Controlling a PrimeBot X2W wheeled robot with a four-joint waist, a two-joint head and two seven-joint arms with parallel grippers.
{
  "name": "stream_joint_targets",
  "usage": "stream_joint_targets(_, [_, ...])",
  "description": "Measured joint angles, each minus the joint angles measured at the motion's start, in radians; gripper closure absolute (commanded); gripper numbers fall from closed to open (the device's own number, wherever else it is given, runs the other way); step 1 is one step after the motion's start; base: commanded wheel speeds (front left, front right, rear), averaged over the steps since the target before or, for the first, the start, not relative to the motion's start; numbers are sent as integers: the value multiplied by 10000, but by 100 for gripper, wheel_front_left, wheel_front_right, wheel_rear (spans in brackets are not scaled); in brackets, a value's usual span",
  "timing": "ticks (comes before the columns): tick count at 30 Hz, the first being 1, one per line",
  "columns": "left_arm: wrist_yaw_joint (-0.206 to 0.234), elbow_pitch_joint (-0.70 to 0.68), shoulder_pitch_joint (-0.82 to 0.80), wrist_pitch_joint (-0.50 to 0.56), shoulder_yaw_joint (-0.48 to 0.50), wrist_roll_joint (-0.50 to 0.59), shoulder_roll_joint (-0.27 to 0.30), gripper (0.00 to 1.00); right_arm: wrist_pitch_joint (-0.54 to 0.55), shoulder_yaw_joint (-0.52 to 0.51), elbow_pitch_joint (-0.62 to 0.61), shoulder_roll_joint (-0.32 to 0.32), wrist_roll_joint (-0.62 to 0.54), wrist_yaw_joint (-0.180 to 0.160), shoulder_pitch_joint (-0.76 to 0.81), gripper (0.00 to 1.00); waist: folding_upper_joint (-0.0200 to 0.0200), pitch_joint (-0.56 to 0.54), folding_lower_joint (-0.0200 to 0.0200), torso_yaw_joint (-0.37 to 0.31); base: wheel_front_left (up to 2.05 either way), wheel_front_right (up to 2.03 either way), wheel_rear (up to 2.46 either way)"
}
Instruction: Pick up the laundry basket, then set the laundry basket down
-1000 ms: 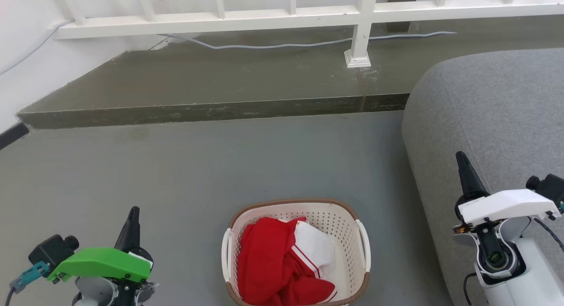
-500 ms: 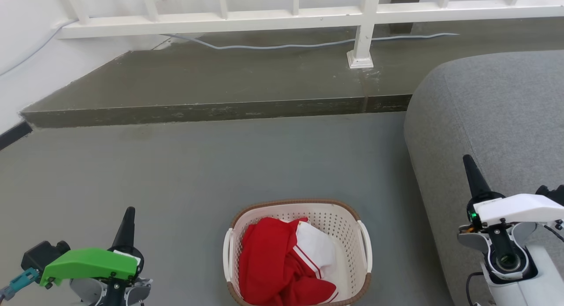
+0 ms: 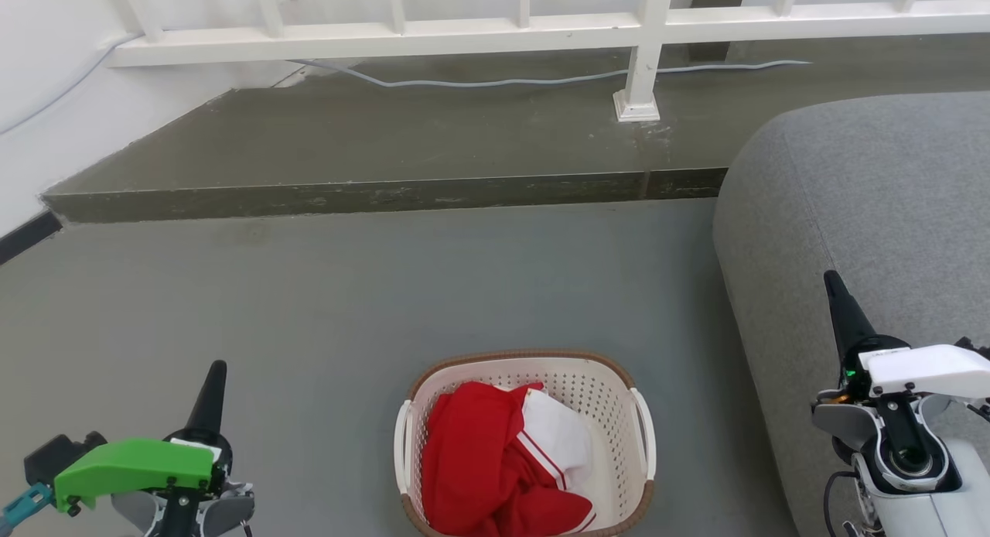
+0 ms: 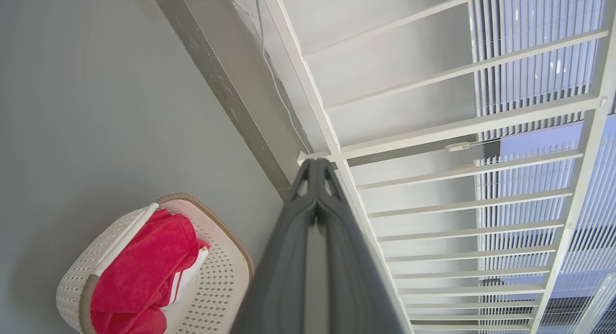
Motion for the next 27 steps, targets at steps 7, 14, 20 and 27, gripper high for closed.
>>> stream_joint_targets(7, [-86, 10, -5, 255, 259, -742, -132, 100, 244, -295, -33, 86, 788, 86, 41, 100, 0, -10, 0, 37, 0, 0, 0])
stream_joint_targets(14, [-182, 17, -10, 476, 541, -1488, -171, 100, 456, -596, -61, 155, 1599, 176, 157, 100, 0, -20, 0, 73, 0, 0, 0])
stream_joint_targets(20, [-274, 21, -14, 692, 807, -2105, -203, 100, 679, -857, -82, 284, 2314, 265, 182, 100, 0, -28, 0, 105, 0, 0, 0])
stream_joint_targets(27, [-345, 21, -15, 727, 846, -2247, -232, 100, 702, -913, -90, 316, 2495, 291, 185, 100, 0, -29, 0, 109, 0, 0, 0])
